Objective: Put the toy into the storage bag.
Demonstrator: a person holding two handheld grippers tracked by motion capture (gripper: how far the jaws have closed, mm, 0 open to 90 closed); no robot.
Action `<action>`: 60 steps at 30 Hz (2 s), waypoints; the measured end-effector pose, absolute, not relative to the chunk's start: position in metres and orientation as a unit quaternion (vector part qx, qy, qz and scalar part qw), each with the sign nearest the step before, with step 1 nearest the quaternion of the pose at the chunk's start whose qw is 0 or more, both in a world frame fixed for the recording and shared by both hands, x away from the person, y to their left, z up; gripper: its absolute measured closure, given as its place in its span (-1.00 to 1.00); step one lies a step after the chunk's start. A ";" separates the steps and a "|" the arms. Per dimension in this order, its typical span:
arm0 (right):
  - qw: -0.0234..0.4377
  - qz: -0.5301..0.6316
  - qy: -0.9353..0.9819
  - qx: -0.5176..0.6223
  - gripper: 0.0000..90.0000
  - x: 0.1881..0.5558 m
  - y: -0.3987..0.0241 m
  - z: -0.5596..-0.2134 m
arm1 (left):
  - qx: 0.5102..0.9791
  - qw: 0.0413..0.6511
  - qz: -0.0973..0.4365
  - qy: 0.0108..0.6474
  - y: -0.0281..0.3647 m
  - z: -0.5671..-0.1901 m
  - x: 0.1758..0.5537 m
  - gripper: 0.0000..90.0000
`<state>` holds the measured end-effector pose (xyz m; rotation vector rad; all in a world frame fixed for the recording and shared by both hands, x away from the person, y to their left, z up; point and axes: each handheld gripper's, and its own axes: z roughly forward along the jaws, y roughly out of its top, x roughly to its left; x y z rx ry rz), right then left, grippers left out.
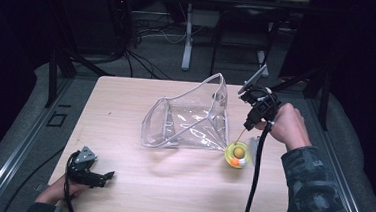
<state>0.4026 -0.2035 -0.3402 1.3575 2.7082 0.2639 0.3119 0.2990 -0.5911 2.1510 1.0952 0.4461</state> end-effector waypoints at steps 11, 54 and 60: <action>0.050 0.081 0.884 0.459 0.95 0.411 -0.215 -0.341 | 0.825 0.337 0.171 0.419 0.299 -0.591 0.312 -0.99; 0.104 0.074 0.856 0.501 0.95 0.459 -0.229 -0.295 | 0.823 0.341 0.174 0.420 0.299 -0.592 0.311 -0.99; 0.113 0.070 0.856 0.499 0.95 0.462 -0.226 -0.287 | 0.823 0.341 0.174 0.420 0.299 -0.592 0.311 -0.99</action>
